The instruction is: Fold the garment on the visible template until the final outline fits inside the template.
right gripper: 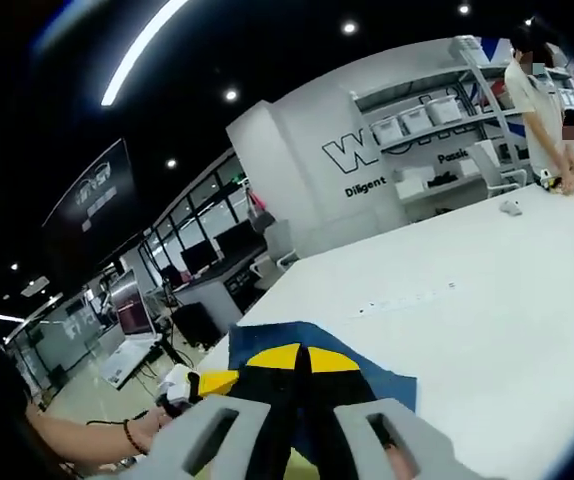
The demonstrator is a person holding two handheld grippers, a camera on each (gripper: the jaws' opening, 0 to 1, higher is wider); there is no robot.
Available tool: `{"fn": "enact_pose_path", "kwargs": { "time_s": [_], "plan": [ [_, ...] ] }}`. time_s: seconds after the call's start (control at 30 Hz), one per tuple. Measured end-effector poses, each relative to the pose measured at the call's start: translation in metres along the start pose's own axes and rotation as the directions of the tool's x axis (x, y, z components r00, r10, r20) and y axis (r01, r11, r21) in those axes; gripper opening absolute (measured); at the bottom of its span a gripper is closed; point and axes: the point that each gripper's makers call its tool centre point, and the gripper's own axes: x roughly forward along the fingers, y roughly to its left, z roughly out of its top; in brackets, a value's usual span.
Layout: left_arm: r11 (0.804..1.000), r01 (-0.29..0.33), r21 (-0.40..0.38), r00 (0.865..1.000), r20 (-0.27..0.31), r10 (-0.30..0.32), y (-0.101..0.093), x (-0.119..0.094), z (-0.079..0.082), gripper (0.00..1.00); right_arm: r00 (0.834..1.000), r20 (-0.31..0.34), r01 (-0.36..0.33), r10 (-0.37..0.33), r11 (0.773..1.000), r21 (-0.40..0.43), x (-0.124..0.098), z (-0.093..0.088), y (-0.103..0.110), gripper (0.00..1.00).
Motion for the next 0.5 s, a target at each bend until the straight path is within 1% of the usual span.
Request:
{"fn": "enact_pose_path", "kwargs": {
  "time_s": [0.03, 0.07, 0.13, 0.23, 0.4, 0.5],
  "plan": [
    [1.0, -0.002, 0.019, 1.0, 0.005, 0.002, 0.002, -0.003, 0.007, 0.0, 1.0, -0.007, -0.008, 0.008, 1.0, -0.002, 0.003, -0.003, 0.003, 0.0],
    [1.0, -0.003, 0.025, 1.0, 0.012, 0.002, 0.0, -0.007, 0.013, 0.0, 1.0, -0.017, -0.016, 0.016, 1.0, -0.006, 0.008, -0.006, 0.006, 0.0],
    [1.0, -0.009, 0.03, 1.0, 0.02, 0.008, -0.004, -0.013, 0.018, 0.0, 0.999, -0.026, -0.032, 0.032, 0.999, -0.004, 0.013, -0.009, 0.011, 0.0],
    [0.998, -0.028, 0.06, 0.999, 0.033, 0.026, -0.008, -0.023, 0.026, 0.0, 0.997, -0.048, -0.062, 0.062, 0.998, -0.005, 0.024, -0.017, 0.021, 0.0],
    [0.993, -0.069, 0.097, 0.997, 0.052, 0.065, -0.009, -0.038, 0.039, 0.0, 0.993, -0.075, -0.095, 0.094, 0.995, -0.004, 0.04, -0.026, 0.03, 0.0],
    [0.992, -0.075, 0.105, 0.996, 0.061, 0.069, -0.013, -0.044, 0.046, 0.0, 0.99, -0.088, -0.114, 0.113, 0.993, -0.005, 0.046, -0.03, 0.038, 0.0]
  ]
}}
